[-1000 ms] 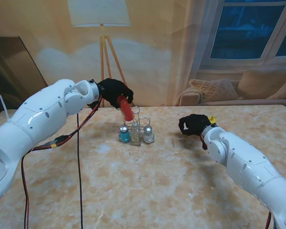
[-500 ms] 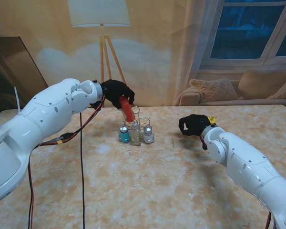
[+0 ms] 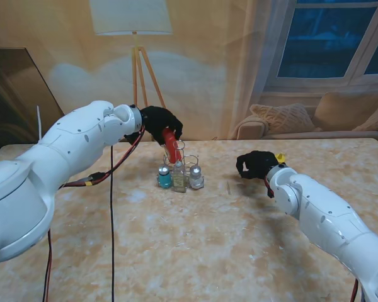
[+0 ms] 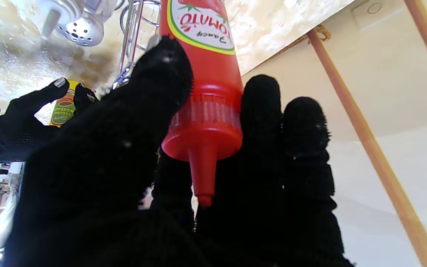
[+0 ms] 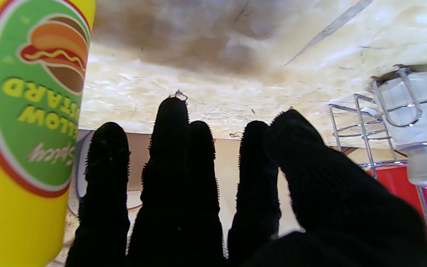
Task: Place the seasoning bottles into the rack
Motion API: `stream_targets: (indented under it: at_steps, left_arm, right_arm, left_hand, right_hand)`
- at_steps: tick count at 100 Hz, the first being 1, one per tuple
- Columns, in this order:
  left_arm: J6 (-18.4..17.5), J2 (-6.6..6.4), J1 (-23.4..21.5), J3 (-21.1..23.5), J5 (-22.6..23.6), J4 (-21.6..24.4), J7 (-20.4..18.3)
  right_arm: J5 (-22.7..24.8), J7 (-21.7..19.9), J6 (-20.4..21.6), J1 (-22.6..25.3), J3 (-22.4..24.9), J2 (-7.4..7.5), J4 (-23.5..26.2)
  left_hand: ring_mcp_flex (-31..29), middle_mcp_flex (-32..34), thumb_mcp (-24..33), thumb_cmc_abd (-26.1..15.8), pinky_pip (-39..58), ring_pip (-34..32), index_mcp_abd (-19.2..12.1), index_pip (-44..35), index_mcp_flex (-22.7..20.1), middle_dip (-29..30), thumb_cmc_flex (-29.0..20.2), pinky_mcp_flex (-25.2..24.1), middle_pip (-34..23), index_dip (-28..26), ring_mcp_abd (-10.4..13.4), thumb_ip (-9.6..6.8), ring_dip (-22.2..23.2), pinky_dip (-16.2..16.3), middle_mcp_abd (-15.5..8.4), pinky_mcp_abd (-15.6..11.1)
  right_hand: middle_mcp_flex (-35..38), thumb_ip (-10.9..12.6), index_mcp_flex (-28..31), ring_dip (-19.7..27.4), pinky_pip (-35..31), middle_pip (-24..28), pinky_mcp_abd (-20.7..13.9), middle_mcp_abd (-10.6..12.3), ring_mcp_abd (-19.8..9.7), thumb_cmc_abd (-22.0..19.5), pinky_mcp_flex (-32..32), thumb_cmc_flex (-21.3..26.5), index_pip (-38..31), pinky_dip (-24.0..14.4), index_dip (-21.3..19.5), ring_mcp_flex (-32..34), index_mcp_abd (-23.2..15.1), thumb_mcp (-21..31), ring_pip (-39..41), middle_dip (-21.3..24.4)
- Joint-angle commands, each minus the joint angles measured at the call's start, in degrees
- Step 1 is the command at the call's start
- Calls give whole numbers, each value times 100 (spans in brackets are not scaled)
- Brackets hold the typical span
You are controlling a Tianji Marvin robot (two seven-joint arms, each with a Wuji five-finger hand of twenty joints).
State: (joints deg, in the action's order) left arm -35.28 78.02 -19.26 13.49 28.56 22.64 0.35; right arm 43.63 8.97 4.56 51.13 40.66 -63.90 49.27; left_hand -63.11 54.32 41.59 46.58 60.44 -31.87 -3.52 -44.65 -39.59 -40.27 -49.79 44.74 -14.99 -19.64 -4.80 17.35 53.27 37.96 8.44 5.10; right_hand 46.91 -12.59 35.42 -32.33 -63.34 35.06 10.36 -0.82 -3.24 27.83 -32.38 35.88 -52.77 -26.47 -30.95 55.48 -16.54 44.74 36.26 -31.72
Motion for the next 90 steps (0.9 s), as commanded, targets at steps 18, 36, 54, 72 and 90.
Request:
stream_targets:
  at_steps: [18,36,54,72,90]
  left_arm:
    - [-165,170,195,-106,-120,-136,-359]
    - [-290,377,259,-251,-244,-461,-474]
    - [-351,482,234,-322,-288,-611,-492]
    - [-408,534,206,-393,-286,-673,-485]
    - [-367,535,147,-386,-290,-660,-479]
  right_arm:
    - [-36,-68,32,-6,-51,-59,-51]
    - [-37,-63,36,-7,-58,-60,-57]
    - [-30,-56,30,-2,-58,-59,-55]
    - [-25,-44,42,0,-63,-59,-58]
    - [-22,-33,53,5,-62,-60,-55]
  left_hand:
    - [58,516,405,-915,-79,-130,-82,-1229,-607,-346,-865,-76,-569,-417,236,-301,169,118,-344,-182]
    - [57,523,390,-919,-84,-124,-81,-1225,-610,-341,-866,-79,-559,-412,240,-303,175,121,-352,-183]
    - [59,521,386,-914,-94,-115,-82,-1229,-610,-348,-869,-91,-557,-411,240,-306,181,122,-346,-181]
    - [53,528,374,-906,-97,-112,-67,-1220,-611,-352,-855,-92,-561,-399,256,-302,183,125,-357,-187]
    - [37,535,356,-880,-89,-111,-30,-1201,-626,-358,-838,-87,-571,-372,251,-292,179,133,-333,-198]
  right_hand:
    - [118,99,140,20,-7,20,-21,110,-35,127,-41,94,-100,1,-29,87,-22,90,-12,-7]
    - [121,96,140,22,-7,22,-25,116,-40,130,-42,92,-92,2,-15,87,-15,94,-14,-6]
    - [122,96,138,20,-10,24,-32,115,-44,126,-50,94,-92,2,-13,90,-28,94,-10,-6]
    - [124,95,136,21,-9,25,-31,115,-46,131,-48,97,-95,3,-16,91,-31,98,-12,-6]
    - [122,95,131,20,-4,29,-29,116,-39,131,-38,96,-95,4,-16,89,-30,100,-11,-7]
